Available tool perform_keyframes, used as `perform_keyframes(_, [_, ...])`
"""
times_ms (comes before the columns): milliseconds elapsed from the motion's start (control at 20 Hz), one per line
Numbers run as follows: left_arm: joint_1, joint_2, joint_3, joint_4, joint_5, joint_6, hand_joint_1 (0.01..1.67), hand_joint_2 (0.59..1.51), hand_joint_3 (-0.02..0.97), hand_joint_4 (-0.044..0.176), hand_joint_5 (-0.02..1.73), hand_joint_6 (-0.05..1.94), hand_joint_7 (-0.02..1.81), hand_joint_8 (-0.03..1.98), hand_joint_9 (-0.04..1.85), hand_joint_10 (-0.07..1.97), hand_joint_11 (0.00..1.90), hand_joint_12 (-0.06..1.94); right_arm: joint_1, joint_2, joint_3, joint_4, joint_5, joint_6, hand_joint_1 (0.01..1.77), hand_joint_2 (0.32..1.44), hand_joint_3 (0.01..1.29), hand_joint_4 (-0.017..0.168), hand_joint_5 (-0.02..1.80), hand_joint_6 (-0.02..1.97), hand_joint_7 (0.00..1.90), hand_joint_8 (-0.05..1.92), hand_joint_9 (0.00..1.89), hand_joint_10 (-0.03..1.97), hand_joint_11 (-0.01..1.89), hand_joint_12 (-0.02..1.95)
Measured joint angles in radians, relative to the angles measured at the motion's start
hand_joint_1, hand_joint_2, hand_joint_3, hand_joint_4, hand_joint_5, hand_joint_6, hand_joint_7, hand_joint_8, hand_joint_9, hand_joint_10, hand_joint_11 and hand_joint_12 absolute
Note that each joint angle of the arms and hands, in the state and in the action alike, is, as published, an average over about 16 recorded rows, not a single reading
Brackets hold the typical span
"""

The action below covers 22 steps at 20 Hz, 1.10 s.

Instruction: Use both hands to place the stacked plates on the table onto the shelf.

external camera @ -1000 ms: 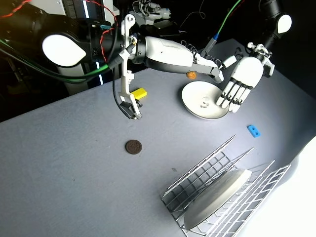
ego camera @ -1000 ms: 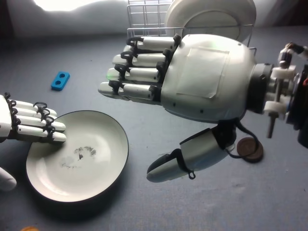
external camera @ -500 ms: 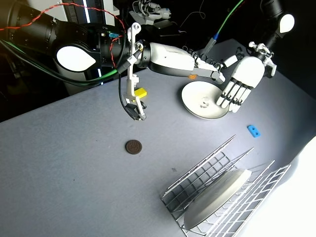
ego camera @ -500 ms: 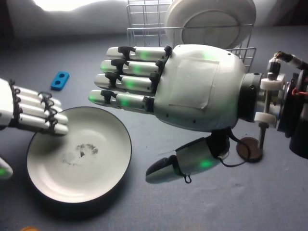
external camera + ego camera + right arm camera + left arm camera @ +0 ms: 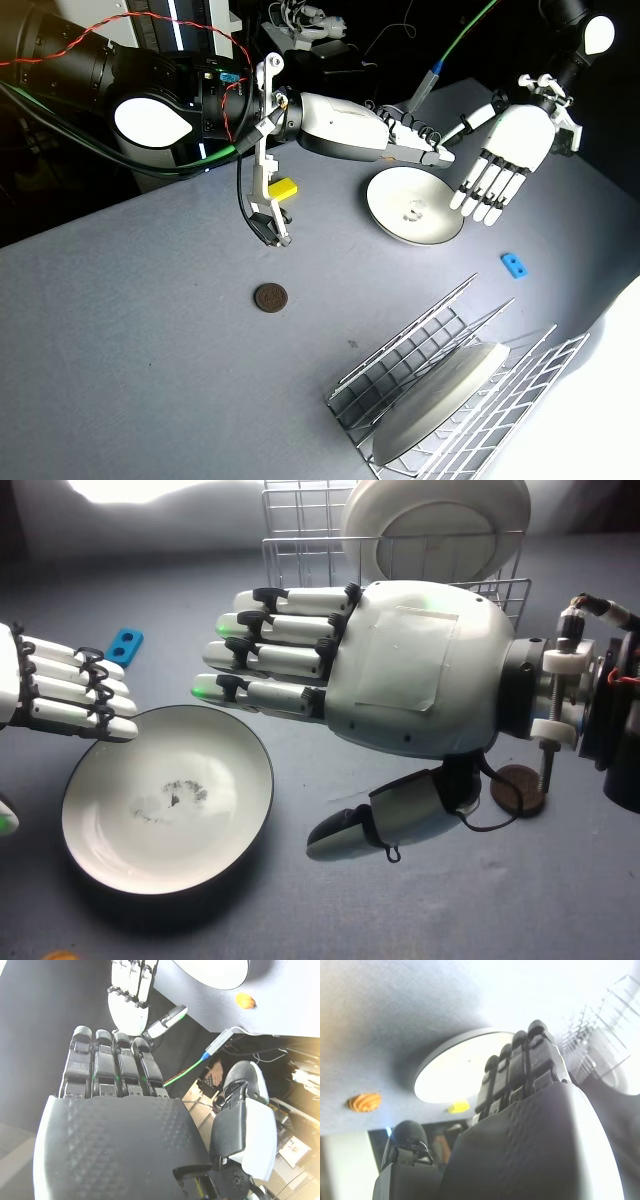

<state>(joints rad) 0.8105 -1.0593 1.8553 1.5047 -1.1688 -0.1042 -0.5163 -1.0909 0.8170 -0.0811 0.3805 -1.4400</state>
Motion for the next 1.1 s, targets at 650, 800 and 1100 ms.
perform_keyframes(650, [0.089,-0.012,0.0,-0.03,0.032,0.045,0.02,1.128,0.021,0.002,0.02,0.01,-0.01,-0.01,0.02,0.02,0.01,0.0,-0.009,0.001,-0.003,0.001,0.002,-0.009,0.17,1.09,0.01,0.003,0.03,0.04,0.04,0.02,0.06,0.02,0.02,0.3])
perform_keyframes(800, [0.109,-0.016,0.0,-0.038,0.041,0.043,0.02,1.128,0.021,0.002,0.02,0.0,-0.01,-0.02,0.02,0.02,0.01,0.0,-0.013,0.0,-0.004,0.002,0.005,-0.023,0.16,1.11,0.01,0.003,0.04,0.04,0.06,0.02,0.09,0.02,0.01,0.39])
perform_keyframes(1100, [0.138,-0.022,-0.003,-0.046,0.061,0.035,0.01,1.126,0.022,0.002,0.01,-0.01,-0.01,-0.02,0.03,0.02,0.01,0.0,-0.026,-0.021,0.011,0.002,0.009,-0.066,0.18,1.14,0.01,0.003,0.09,0.04,0.13,0.02,0.15,0.02,0.01,0.57])
